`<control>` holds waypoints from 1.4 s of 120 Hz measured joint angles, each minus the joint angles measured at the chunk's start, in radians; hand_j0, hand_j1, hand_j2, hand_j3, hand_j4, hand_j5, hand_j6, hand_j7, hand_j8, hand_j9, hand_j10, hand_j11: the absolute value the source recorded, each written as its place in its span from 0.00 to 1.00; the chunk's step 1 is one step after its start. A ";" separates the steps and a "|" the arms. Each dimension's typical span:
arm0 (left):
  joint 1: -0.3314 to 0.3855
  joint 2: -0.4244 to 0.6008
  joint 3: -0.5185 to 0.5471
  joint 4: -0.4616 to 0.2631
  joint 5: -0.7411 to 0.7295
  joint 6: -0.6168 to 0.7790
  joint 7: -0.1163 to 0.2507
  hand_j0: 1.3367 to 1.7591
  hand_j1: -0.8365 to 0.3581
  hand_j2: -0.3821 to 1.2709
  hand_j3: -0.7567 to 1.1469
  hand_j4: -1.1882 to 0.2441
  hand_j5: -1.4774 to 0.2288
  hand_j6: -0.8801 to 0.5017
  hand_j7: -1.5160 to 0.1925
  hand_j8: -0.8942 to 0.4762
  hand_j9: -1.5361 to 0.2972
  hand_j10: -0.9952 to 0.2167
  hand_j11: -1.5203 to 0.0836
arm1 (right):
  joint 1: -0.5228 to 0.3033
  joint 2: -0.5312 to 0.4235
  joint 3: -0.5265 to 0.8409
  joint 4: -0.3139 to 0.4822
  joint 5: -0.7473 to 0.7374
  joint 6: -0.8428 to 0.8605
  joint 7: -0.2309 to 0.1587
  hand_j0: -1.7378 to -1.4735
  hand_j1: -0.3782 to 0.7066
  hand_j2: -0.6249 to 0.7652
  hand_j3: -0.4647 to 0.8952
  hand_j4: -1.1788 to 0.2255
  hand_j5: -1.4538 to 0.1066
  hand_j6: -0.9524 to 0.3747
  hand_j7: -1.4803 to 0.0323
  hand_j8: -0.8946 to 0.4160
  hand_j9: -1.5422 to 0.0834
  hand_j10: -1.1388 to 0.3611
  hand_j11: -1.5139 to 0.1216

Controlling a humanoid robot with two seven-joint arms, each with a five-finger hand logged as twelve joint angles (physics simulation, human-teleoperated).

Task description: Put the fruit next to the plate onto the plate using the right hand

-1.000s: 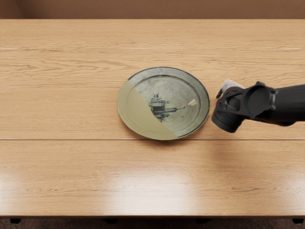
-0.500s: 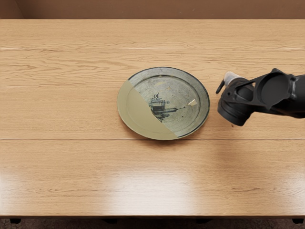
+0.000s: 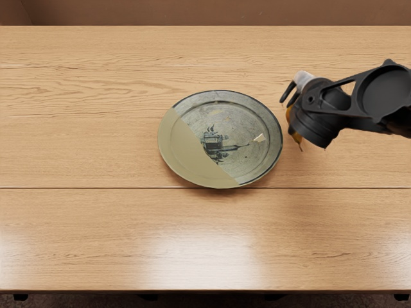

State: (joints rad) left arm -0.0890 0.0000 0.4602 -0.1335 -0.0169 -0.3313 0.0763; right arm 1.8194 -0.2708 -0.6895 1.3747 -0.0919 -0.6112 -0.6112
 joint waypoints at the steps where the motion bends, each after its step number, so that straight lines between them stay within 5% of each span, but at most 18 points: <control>1: 0.000 0.000 0.000 0.000 0.000 0.000 0.000 0.76 0.99 0.23 0.40 0.83 0.87 0.64 0.89 0.65 0.84 0.82 0.95 | 0.002 0.000 0.001 0.000 0.001 0.000 0.000 0.30 0.58 0.86 0.34 0.36 0.38 0.24 0.40 0.29 0.42 0.31 0.40; 67: 0.005 0.000 0.000 0.000 0.000 0.000 0.000 0.76 0.99 0.23 0.40 0.83 0.87 0.64 0.89 0.65 0.84 0.82 0.95 | 0.055 0.061 0.036 -0.007 0.074 0.000 0.000 0.30 0.57 0.86 0.34 0.36 0.38 0.23 0.40 0.28 0.42 0.31 0.40; 168: 0.006 0.000 0.000 0.002 0.000 0.000 0.000 0.76 0.99 0.23 0.40 0.83 0.87 0.64 0.89 0.65 0.84 0.82 0.95 | 0.063 0.223 0.118 -0.183 0.151 0.092 0.000 0.30 0.58 0.77 0.34 0.36 0.38 0.22 0.40 0.29 0.42 0.33 0.39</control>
State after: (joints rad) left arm -0.0828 0.0000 0.4602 -0.1319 -0.0169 -0.3313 0.0767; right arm 1.8826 -0.0479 -0.5718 1.1915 0.0595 -0.5189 -0.6112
